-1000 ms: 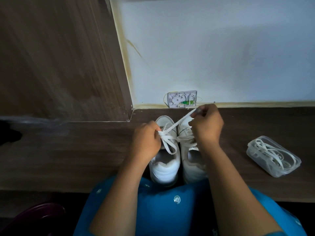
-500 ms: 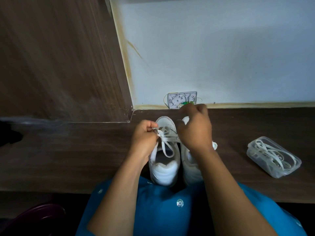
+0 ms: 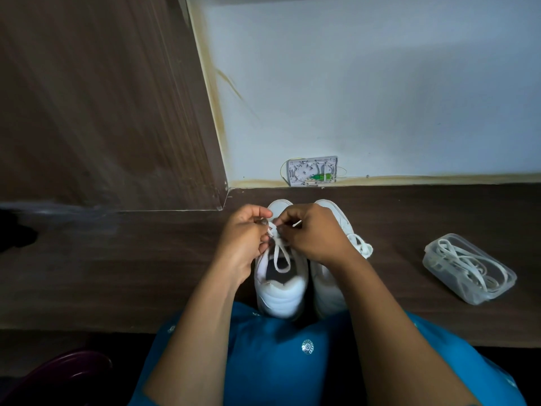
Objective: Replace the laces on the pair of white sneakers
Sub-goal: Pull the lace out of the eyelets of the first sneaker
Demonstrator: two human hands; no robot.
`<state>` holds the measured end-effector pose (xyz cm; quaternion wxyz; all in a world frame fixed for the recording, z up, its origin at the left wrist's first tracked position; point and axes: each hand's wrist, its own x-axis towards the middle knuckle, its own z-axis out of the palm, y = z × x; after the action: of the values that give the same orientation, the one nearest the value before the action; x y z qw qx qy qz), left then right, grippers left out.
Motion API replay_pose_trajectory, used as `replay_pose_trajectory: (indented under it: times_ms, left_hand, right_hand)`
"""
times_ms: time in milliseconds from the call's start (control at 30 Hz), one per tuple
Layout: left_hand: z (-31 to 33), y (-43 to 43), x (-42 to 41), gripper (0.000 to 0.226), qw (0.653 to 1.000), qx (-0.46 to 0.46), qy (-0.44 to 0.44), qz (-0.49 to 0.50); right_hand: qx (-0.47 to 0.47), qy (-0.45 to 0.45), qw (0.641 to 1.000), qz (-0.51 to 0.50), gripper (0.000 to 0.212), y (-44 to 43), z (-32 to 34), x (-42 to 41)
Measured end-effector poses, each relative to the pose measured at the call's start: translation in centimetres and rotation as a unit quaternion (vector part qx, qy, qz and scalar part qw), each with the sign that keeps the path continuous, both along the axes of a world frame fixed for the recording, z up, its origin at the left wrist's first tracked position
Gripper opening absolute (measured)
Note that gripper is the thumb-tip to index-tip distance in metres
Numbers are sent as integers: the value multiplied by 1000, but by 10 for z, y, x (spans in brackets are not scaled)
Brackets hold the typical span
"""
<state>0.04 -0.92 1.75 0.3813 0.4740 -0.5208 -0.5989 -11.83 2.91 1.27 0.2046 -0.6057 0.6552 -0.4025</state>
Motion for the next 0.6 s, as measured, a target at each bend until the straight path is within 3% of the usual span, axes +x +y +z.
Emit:
replay_pose_trajectory:
  times_ms: [133, 267, 467, 600]
  left_hand:
    - [-2, -3, 11, 31, 998, 2, 29, -50]
    - [-8, -5, 16, 38, 992, -84, 8, -89]
    - [-12, -10, 11, 39, 975, -169, -78, -125]
    - [-17, -11, 8, 38, 970, -169, -113, -132]
  right_hand:
    - [28, -103, 994, 2, 32, 2, 1, -4]
    - [21, -141, 990, 7, 31, 4, 1, -5]
    - [13, -149, 989, 4, 39, 3, 0, -3]
    - [1, -76, 997, -11, 44, 3, 1, -3]
